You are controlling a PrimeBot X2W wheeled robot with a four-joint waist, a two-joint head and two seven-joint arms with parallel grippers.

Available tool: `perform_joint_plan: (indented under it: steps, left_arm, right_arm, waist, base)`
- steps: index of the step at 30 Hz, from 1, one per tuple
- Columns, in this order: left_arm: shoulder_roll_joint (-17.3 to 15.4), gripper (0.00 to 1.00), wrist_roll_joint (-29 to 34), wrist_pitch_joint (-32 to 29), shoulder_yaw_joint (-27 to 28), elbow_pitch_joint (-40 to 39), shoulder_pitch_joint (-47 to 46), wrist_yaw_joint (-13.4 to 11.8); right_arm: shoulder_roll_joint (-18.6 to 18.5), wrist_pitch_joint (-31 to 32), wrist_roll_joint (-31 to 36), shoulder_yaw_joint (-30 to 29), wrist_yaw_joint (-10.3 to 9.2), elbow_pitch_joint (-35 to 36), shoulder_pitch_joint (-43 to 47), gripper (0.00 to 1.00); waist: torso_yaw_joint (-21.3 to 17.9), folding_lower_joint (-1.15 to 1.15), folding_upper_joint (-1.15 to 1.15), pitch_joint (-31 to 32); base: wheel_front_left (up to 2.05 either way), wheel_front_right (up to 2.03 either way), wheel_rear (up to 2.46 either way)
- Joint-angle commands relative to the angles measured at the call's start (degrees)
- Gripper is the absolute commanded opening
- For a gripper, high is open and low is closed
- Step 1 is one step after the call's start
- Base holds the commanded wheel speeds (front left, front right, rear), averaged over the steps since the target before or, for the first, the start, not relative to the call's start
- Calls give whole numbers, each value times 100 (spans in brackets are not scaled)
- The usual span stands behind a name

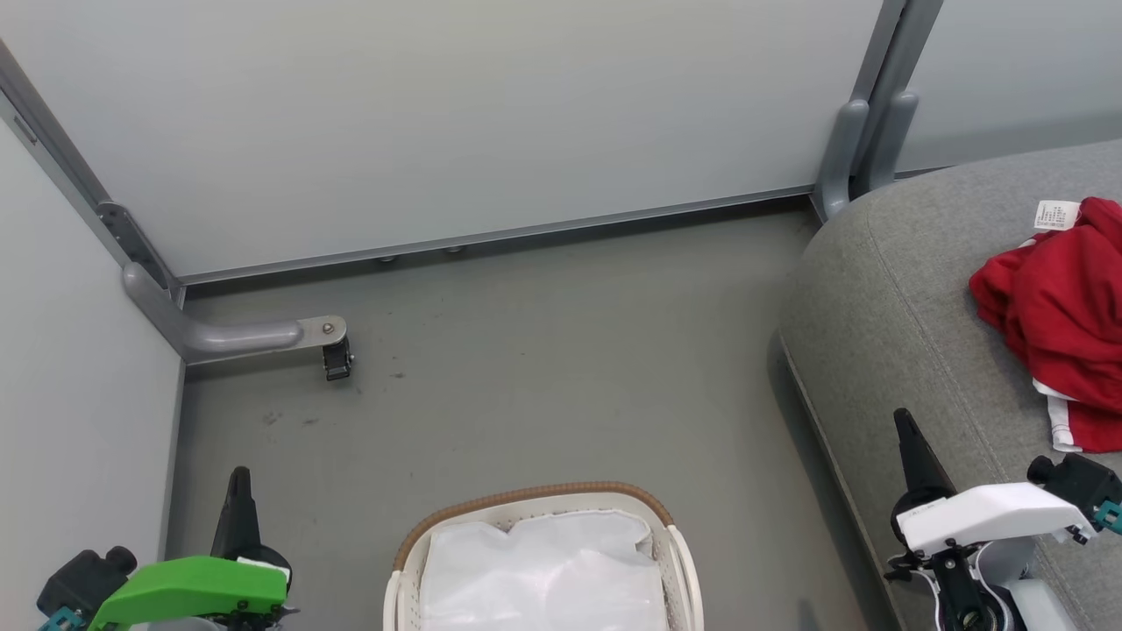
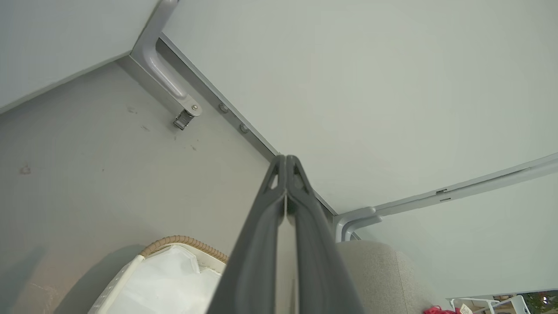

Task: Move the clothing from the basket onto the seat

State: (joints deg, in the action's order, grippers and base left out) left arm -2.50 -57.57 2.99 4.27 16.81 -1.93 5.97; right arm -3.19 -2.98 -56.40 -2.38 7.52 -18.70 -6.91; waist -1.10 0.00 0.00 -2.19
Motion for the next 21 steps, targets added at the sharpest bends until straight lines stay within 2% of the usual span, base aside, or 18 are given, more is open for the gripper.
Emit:
perform_joint_plan:
  steps: [1, 21]
  left_arm:
    - [-37, 0, -181, -45, 40, -85, -174, 21]
    - [-44, 0, -1308, -357, 104, -154, -280, 67]
  right_arm:
    - [-22, 50, -172, -39, -2, 96, -4, 0]
    - [-6, 362, -1344, -176, -3, 232, 27, 0]
  waist:
    - [2, 0, 0, 4]
    - [32, 0, 0, 58]
  base:
    - [0, 0, 0]
    - [0, 0, 0]
